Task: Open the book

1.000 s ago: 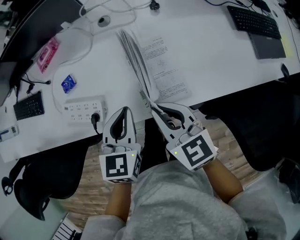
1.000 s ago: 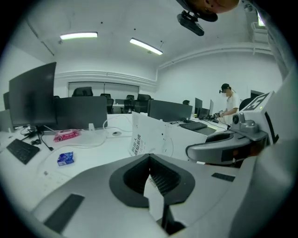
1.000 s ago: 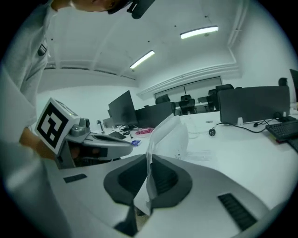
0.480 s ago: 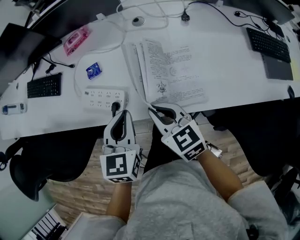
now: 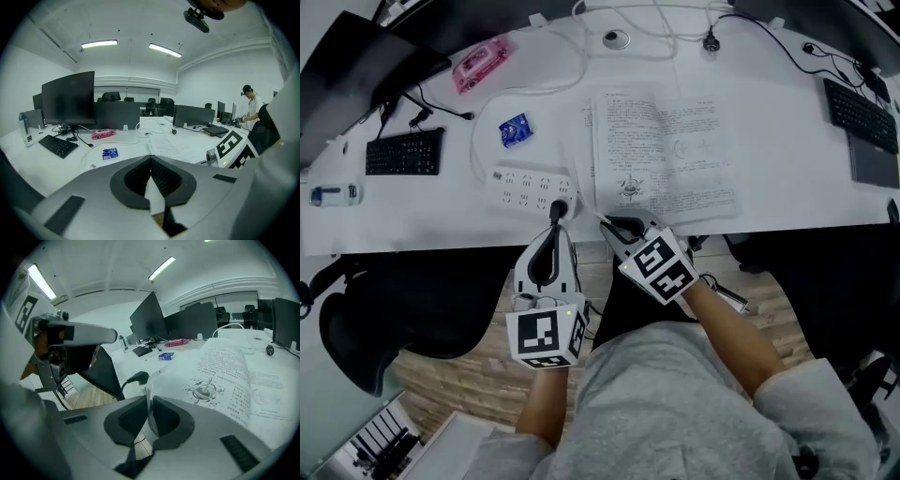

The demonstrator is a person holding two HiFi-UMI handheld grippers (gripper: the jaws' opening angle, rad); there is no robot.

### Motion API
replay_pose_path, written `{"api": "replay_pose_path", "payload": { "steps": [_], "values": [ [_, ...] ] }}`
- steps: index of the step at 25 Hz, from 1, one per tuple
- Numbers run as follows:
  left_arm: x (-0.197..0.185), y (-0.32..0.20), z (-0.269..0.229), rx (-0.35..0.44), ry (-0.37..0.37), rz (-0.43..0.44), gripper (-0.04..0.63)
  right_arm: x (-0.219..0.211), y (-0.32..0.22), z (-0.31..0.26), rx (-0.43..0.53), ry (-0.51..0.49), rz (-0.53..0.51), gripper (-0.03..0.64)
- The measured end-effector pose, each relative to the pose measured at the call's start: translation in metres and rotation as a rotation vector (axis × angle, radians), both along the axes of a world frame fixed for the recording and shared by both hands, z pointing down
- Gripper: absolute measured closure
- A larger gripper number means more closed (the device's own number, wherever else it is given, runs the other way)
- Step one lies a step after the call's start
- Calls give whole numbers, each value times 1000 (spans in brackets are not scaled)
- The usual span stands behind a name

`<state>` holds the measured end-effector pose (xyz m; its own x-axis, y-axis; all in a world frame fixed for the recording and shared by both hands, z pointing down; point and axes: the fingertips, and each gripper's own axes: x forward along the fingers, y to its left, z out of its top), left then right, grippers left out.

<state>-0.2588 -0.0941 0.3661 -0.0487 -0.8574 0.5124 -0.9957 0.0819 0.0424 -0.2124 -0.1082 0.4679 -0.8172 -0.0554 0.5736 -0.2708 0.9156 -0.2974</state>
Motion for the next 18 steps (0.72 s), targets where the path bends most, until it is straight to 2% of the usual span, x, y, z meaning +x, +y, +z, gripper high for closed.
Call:
{"api": "replay_pose_path", "payload": {
  "steps": [8, 11, 15, 18],
  "values": [
    [-14, -7, 8, -13, 9, -10, 588, -10, 6, 26, -80, 85, -39, 571],
    [-15, -11, 8, -18, 13, 0, 586, -12, 9, 28, -201, 76, -42, 527],
    [-13, -20, 5, -10, 15, 16, 588, -8, 21, 24, -371, 6, -41, 463],
    [-10, -23, 4, -12, 10, 29, 588, -3, 32, 30, -417, -4, -30, 460]
  ]
}}
